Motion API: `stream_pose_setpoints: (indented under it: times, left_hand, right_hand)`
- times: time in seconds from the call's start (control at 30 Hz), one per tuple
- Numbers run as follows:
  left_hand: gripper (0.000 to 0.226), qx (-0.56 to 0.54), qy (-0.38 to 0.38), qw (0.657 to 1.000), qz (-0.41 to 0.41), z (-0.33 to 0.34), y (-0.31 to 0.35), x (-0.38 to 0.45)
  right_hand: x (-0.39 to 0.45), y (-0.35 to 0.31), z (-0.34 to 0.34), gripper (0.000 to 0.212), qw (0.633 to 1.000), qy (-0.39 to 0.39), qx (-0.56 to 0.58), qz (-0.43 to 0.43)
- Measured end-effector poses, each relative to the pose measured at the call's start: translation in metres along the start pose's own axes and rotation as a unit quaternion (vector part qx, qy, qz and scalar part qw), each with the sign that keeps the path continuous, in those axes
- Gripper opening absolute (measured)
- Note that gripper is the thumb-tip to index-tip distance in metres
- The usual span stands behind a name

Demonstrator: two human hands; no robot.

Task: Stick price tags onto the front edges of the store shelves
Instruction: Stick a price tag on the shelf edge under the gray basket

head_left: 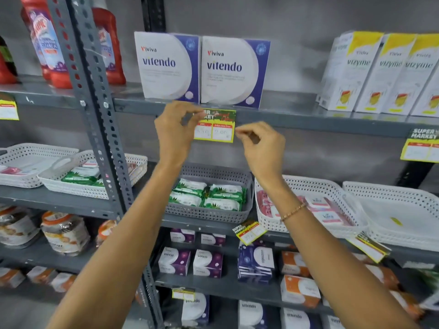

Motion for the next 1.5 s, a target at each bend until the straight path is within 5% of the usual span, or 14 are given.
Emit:
stream_pose_setpoints:
  times: [0.17, 0.33, 0.43, 0.57, 0.83, 1.03, 1.2, 1.5]
  left_hand:
    - [0.012, 0.006, -0.122, 0.992, -0.007, 0.032, -0.001, -0.084]
    - [0.023, -0.019, -0.166, 0.955, -0.245, 0.060, -0.015, -0.169]
    - [0.030, 0.015, -0.175, 0.897, -0.407, 0.078, -0.033, -0.207]
    - [0.048, 0.127, -0.244, 0.767, -0.580, 0.093, -0.067, -0.240]
    - [0.040, 0.057, -0.250, 0.682, -0.685, 0.117, -0.085, -0.257]
    - [0.048, 0.094, -0.222, 0.671, -0.701, 0.114, -0.090, -0.259]
    - [0.025, 0.081, -0.233, 0.700, -0.670, 0.112, -0.084, -0.265]
    - [0.032, 0.127, -0.327, 0.705, -0.617, 0.111, -0.076, -0.259]
  right_hand:
    - [-0.068, 0.061, -0.014, 0.011, 0.987, -0.107, -0.066, 0.104]
    - [-0.123, 0.113, -0.027, 0.010, 0.952, -0.171, -0.130, 0.216]
    - [-0.149, 0.132, -0.028, 0.011, 0.932, -0.213, -0.140, 0.257]
    - [-0.172, 0.145, -0.026, 0.007, 0.912, -0.259, -0.130, 0.289]
    - [-0.181, 0.157, -0.024, 0.007, 0.883, -0.306, -0.104, 0.340]
    - [-0.180, 0.163, -0.025, 0.008, 0.883, -0.297, -0.090, 0.353]
    - [-0.177, 0.164, -0.024, 0.007, 0.880, -0.302, -0.091, 0.356]
    - [-0.176, 0.162, -0.022, 0.012, 0.869, -0.288, -0.143, 0.376]
Point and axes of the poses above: each hand's wrist, its own x-axis towards the middle knuckle, its own z-axis out of the palm, y = z × x, the point moved 1 cm from there along x, towards the middle knuckle, and after that the axes turned 2 degrees about -z, right-handed, at the moved point
